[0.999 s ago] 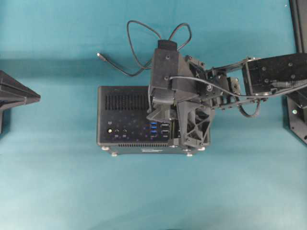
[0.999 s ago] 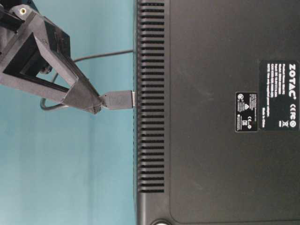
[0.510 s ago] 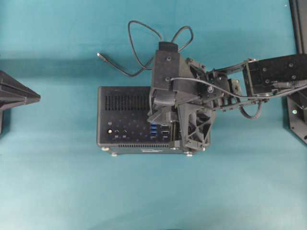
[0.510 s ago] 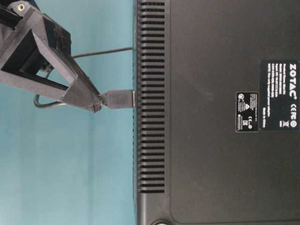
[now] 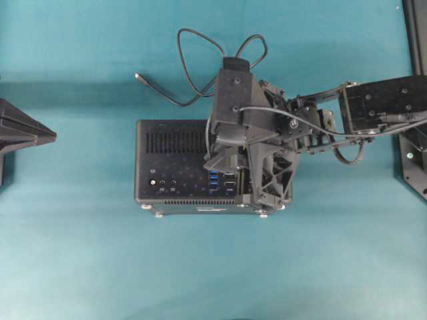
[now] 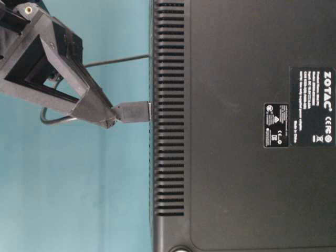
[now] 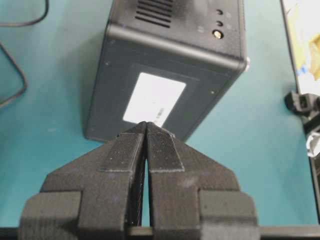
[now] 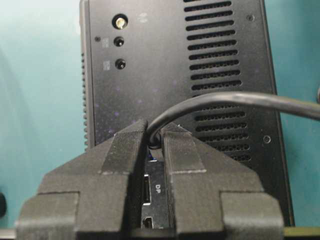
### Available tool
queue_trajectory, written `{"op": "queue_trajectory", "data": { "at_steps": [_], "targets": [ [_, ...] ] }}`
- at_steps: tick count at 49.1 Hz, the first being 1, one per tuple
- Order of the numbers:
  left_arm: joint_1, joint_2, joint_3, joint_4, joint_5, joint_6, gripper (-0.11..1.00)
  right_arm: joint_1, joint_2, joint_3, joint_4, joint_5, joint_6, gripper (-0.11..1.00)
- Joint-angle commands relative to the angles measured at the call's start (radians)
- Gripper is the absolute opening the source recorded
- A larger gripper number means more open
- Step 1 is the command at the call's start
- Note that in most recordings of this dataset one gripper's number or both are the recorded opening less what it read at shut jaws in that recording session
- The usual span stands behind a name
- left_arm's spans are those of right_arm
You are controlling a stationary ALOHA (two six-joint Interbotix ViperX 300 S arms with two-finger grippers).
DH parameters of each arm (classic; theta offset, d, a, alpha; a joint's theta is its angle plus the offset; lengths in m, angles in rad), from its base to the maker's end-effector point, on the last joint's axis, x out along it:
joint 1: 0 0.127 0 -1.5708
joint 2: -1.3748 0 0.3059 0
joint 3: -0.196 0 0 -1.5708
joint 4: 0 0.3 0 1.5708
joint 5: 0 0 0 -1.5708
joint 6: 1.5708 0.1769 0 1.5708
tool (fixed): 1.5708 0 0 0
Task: Insert the USB into the PC box with both arms.
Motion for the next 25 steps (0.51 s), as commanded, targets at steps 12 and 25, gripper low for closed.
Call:
{"op": "queue_trajectory", "data": {
  "at_steps": [12, 25],
  "targets": [
    [0.000, 0.005, -0.012, 0.003, -0.005, -0.002, 0.00, -0.005, 0.002, 0.014, 0.009, 0.014, 0.006, 0.08],
    [0.000, 0.003, -0.012, 0.003, -0.005, -0.002, 0.00, 0.054, -0.006, 0.012, 0.037, -0.006, 0.008, 0.08]
  ]
}}
